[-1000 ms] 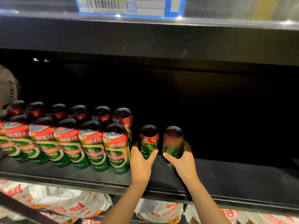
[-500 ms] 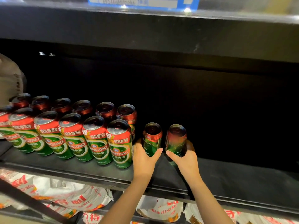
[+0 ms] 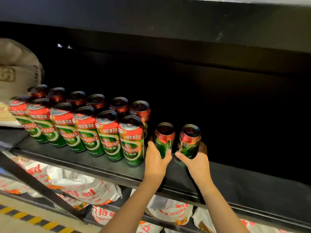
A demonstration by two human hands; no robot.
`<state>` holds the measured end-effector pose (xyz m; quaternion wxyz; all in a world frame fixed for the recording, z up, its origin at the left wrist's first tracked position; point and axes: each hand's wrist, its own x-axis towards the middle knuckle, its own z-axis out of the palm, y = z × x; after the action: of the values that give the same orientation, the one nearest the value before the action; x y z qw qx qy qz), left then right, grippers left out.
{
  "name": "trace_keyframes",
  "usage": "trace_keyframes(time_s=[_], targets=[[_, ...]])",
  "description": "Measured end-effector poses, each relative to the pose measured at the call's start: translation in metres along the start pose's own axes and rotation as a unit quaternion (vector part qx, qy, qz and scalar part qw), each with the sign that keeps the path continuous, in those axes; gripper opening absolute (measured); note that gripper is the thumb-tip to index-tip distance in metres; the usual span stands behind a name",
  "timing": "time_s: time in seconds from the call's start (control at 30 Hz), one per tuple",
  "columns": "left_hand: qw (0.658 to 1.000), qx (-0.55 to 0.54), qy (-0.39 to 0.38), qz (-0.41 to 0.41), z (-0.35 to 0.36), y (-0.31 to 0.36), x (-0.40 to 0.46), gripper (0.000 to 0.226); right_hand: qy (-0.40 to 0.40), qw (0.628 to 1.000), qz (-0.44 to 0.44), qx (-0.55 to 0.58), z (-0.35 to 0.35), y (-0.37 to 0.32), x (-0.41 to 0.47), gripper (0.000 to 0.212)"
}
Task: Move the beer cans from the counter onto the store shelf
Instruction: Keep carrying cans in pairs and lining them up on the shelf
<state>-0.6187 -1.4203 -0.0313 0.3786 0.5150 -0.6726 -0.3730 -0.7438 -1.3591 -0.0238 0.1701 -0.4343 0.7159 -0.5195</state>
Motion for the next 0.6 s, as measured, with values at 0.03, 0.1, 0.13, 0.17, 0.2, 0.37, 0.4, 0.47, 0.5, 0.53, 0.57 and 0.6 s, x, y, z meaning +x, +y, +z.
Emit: trace_keyframes(time_s=[0.03,0.1,0.13,0.17,0.2,0.37,0.4,0.47,0.5,0.53,0.57,0.6], targets=[[1.0,0.0,-0.001,0.0,0.0004,-0.0002,-0.0003,0.043,-0.001,1.0,-0.003,-0.004,0.0003,0.0016,-0.0006,0.038],[1.0,-0.001,-0.001,-0.005,0.0002,0.0005,-0.0008,0.04,0.008,1.0,-0.003,-0.012,0.0003,0.0026,-0.0011,0.047],[1.0,-0.003,0.0,-0.008,-0.0005,0.0016,-0.0008,0.039,0.011,1.0,0.001,-0.01,0.0,0.0022,-0.0009,0.055],[1.0,-0.009,0.002,-0.011,-0.0007,0.0023,-0.0005,0.04,0.012,1.0,0.003,-0.007,-0.0004,0.0028,0.0,0.062],[1.0,-0.015,0.003,-0.014,-0.0011,0.0034,-0.0003,0.043,0.012,1.0,0.003,-0.005,-0.0008,0.0034,0.0006,0.068],[0.998,0.042,0.037,0.002,-0.0015,0.0052,-0.0006,0.057,-0.003,0.999,0.005,-0.038,0.0004,0.0076,0.0012,0.062],[0.997,0.055,0.045,0.007,-0.0019,0.0057,-0.0005,0.057,-0.007,0.999,0.01,-0.043,0.0015,0.0078,0.0012,0.059],[0.997,0.055,0.049,0.009,-0.0019,0.005,-0.0005,0.057,-0.011,0.999,0.016,-0.039,0.0034,0.0085,0.0006,0.059],[0.998,0.046,0.048,0.006,-0.0015,0.0029,0.0,0.057,-0.009,0.999,0.016,-0.03,0.0043,0.0087,0.0006,0.06],[0.998,0.034,0.047,0.003,-0.0015,0.0012,0.0006,0.057,-0.005,1.0,0.016,-0.024,0.0043,0.0075,0.0002,0.06],[0.999,0.02,0.045,-0.001,-0.001,-0.001,0.0013,0.057,0.002,1.0,0.015,-0.019,0.0042,0.0067,0.0001,0.057],[0.999,0.007,0.044,-0.001,-0.0007,-0.0026,0.0017,0.057,0.007,1.0,0.011,-0.018,0.0037,0.0038,-0.0003,0.054]])
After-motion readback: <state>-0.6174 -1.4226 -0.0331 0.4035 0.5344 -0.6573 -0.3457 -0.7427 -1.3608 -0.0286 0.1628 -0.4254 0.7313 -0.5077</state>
